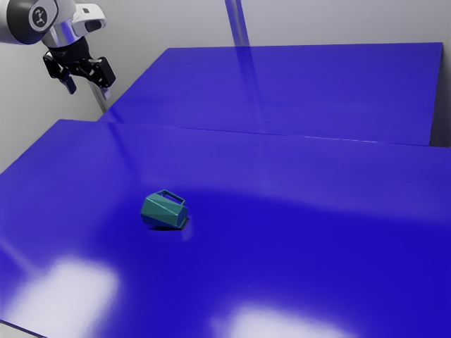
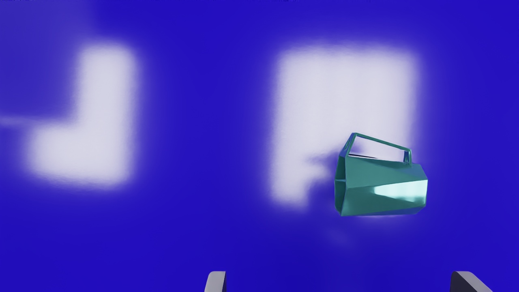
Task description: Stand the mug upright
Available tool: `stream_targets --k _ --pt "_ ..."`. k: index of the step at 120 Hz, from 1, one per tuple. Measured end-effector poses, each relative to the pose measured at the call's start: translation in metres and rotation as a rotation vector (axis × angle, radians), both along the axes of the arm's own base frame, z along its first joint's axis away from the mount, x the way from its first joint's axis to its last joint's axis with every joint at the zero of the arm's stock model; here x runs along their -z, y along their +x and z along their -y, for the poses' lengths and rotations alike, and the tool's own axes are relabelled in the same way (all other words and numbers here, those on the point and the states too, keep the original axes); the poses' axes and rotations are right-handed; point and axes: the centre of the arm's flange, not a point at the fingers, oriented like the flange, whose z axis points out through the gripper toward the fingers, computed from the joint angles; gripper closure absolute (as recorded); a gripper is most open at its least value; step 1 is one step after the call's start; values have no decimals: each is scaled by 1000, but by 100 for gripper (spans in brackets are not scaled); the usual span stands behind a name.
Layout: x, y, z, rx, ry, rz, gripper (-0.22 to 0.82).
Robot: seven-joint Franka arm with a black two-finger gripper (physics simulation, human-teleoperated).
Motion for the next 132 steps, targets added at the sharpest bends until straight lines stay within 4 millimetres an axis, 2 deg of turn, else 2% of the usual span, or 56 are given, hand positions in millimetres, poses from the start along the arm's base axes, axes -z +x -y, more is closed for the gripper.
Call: stream_targets --k 33,47,55,71,80,90,97,113,132 --pt "9 0 -3 13 -2 -18 0" --pt "20 4 -10 6 -20 -40 0" --pt "42 6 -24 -28 -97 -74 0" --pt "103 10 -79 -163 -273 -154 0" --pt "128 5 -107 -233 -360 -177 0" --pt "153 1 -124 -288 -448 -203 0" --pt "171 4 -118 -294 -498 -227 0" --pt "201 23 -77 -247 -574 -282 0" --pt "254 30 -69 -288 -678 -352 0"
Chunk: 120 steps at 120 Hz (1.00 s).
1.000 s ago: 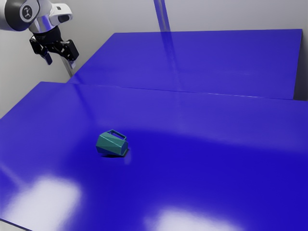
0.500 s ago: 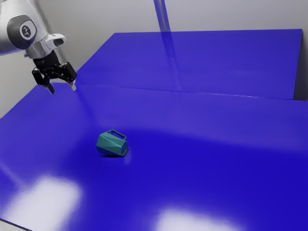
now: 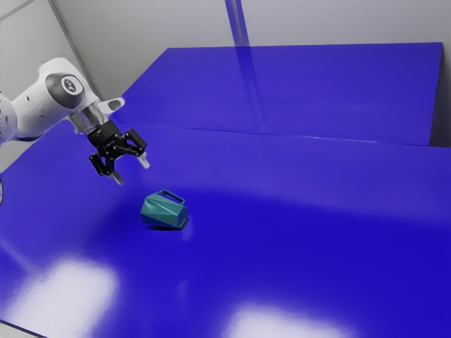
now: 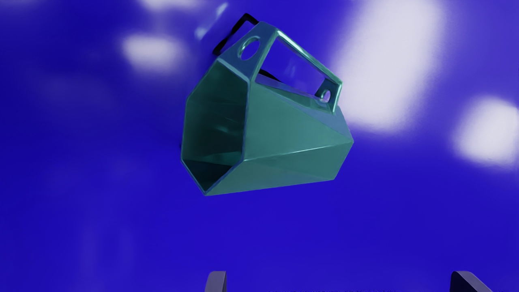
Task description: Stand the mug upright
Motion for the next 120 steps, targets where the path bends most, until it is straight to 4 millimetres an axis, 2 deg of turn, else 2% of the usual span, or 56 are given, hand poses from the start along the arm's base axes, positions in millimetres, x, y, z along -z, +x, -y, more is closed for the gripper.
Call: stream_targets --k 12,32,55,82,104,120 --pt "25 0 2 -26 -50 -33 0" --pt "59 6 -13 -81 -105 -62 0" --pt "78 20 -29 -108 -105 -44 0" --pt "99 26 -32 -121 -121 -29 0" --pt "112 27 -25 -133 -153 -20 0" --pt "122 31 -13 -129 -181 -17 0"
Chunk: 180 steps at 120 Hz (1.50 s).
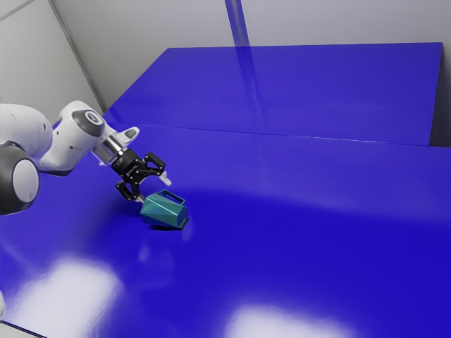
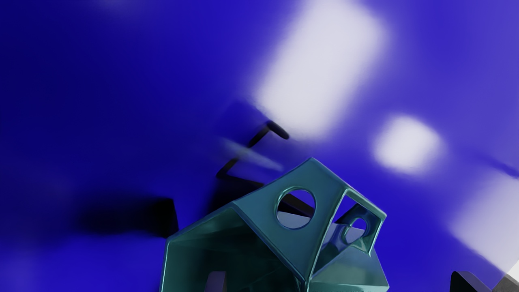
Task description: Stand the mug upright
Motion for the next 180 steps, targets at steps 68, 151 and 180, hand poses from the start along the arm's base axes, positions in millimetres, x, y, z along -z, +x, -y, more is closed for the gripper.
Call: stream_targets --k 68,151,180 --pt "1 14 39 23 -46 19 69" --pt "-102 7 101 249 348 143 79" --pt "-112 -41 129 412 647 277 79"
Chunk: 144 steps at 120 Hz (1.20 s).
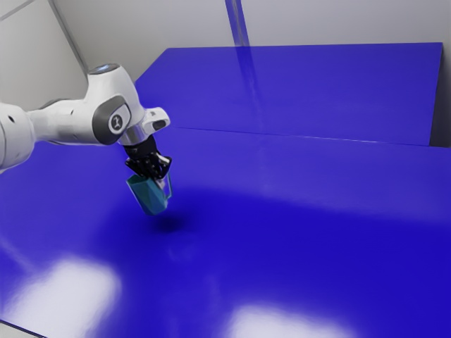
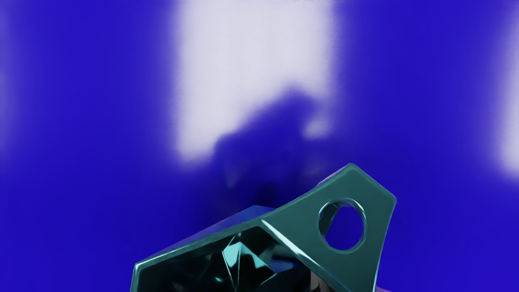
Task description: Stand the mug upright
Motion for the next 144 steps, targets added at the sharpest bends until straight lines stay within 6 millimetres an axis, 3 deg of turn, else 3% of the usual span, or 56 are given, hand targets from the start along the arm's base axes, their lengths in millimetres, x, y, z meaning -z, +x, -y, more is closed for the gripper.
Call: stream_targets --k 36,69,78,100,126,144 --pt "6 -7 27 99 115 154 78" --pt "38 -8 43 72 105 141 78" --pt "48 -6 39 53 104 132 78" --pt "61 -4 7 -36 102 118 78" --pt "70 -3 19 -48 90 110 79" --pt "63 -4 21 -70 69 113 46"
